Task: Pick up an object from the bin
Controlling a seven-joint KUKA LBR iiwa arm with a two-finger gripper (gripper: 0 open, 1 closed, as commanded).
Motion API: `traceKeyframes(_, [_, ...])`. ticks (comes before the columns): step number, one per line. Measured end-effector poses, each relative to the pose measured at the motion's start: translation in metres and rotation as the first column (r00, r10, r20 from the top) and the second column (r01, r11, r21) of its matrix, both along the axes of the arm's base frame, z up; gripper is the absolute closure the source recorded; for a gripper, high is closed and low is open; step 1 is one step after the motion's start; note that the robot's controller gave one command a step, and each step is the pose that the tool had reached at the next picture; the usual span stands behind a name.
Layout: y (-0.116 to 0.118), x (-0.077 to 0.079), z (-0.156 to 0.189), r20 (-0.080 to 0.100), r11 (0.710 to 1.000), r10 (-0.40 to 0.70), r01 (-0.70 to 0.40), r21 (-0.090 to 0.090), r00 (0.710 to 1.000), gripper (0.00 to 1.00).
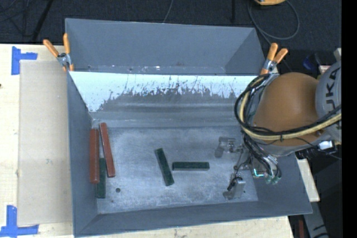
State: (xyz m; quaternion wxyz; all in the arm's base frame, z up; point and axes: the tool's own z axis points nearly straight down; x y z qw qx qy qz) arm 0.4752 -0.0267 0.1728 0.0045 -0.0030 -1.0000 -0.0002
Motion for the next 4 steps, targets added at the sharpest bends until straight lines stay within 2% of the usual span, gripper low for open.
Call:
traceKeyframes(1, [0.061,0.056,-0.107,0.005,1.000,0.010,-0.010,0.002,1.000,0.00])
traceKeyframes(2, [0.073,0.055,-0.072,0.011,0.993,0.120,-0.120,0.000,0.993,0.00])
traceKeyframes(3, [0.083,0.060,-0.073,0.010,0.985,0.174,-0.174,0.000,0.985,0.00])
traceKeyframes(4, [0.069,0.055,-0.104,0.004,0.997,-0.076,0.076,-0.001,0.997,0.00])
